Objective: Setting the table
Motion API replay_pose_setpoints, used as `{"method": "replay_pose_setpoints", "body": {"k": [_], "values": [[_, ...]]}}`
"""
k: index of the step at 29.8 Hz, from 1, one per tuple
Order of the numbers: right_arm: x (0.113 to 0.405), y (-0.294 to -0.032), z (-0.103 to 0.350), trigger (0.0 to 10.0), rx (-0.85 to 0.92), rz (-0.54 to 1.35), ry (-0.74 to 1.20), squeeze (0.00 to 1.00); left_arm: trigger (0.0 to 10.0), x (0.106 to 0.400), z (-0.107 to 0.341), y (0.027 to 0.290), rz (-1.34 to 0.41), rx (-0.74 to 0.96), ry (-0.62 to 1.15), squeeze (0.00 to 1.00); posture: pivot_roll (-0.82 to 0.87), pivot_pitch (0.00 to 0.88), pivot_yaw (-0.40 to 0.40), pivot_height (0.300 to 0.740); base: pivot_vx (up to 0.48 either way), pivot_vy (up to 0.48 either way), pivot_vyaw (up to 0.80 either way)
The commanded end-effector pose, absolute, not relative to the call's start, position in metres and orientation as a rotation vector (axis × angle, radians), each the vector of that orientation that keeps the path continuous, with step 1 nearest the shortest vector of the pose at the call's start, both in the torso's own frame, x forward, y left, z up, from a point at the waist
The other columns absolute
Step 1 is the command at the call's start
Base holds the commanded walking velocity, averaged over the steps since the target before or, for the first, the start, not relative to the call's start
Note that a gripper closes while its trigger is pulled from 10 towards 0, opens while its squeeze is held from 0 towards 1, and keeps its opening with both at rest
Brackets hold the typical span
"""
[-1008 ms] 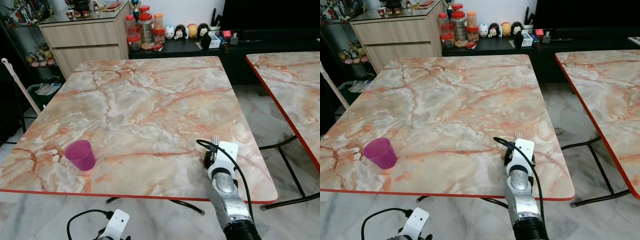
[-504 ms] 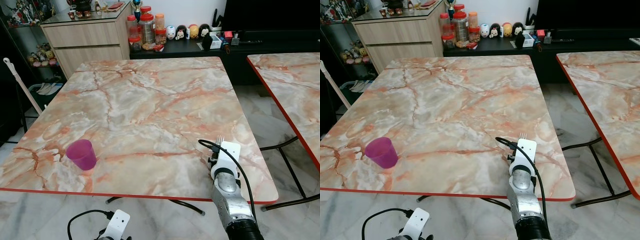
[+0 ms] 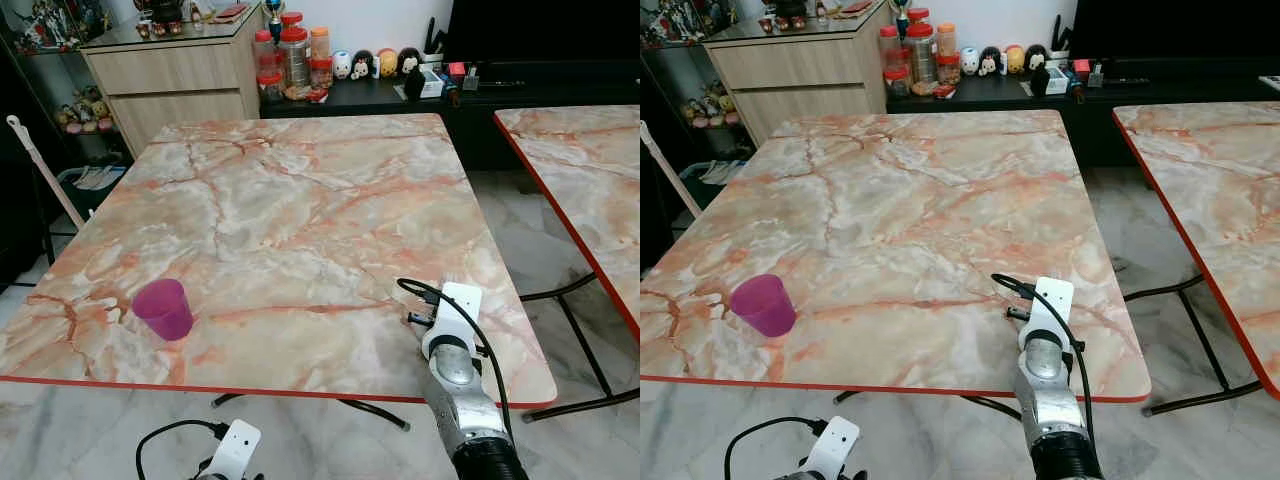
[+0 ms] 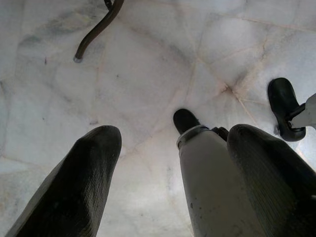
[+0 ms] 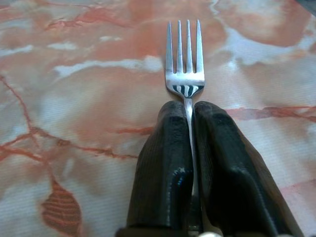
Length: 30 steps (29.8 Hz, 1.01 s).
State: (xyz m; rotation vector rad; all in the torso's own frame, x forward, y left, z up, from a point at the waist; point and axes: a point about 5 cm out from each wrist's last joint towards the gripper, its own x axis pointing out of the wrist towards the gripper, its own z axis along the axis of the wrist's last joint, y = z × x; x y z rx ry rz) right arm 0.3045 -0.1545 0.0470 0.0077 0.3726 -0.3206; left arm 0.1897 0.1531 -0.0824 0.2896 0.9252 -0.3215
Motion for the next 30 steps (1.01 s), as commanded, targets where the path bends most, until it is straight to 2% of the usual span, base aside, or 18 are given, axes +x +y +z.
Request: {"method": "replay_pose_setpoints", "body": {"k": [1,7,13,14,15,23,26,30], "values": [[0.303,-0.151,0.043,0.0,0.025,-0.308,0.406,0.0,10.0,0.188,-0.084,0.155,-0.32,0.288,0.95,0.0,0.0,0.0,0.066,0.74,0.0,0.0,0.0],[0.305,-0.149,0.043,0.0,0.022,-0.288,0.399,0.0,10.0,0.189,-0.083,0.155,-0.32,0.289,0.95,0.0,0.0,0.0,0.066,0.74,0.0,0.0,0.0],[0.313,-0.136,0.062,0.0,0.013,-0.192,0.272,0.0,10.0,0.188,-0.084,0.156,-0.32,0.293,0.951,0.0,0.0,0.0,0.068,0.74,0.0,0.0,0.0],[0.316,-0.131,0.069,2.3,0.003,-0.154,0.234,0.0,10.0,0.188,-0.084,0.156,-0.321,0.295,0.951,0.0,-0.01,0.0,0.069,0.74,0.0,0.0,0.0],[0.319,-0.125,0.077,10.0,-0.015,-0.121,0.183,0.0,10.0,0.188,-0.084,0.156,-0.324,0.299,0.951,0.0,-0.01,0.0,0.069,0.74,0.0,0.0,0.0],[0.323,-0.117,0.096,10.0,-0.034,-0.079,0.063,0.0,10.0,0.188,-0.084,0.155,-0.332,0.314,0.95,0.0,-0.01,0.0,0.067,0.74,0.0,0.0,0.0],[0.328,-0.109,0.115,10.0,-0.117,-0.007,-0.05,0.0,10.0,0.187,-0.084,0.156,-0.33,0.336,0.95,0.0,-0.01,0.0,0.061,0.74,0.0,0.0,0.0],[0.328,-0.108,0.116,10.0,-0.122,0.006,-0.066,0.0,10.0,0.186,-0.085,0.155,-0.33,0.342,0.947,0.0,-0.01,0.0,0.058,0.74,0.0,-0.12,0.0]]}}
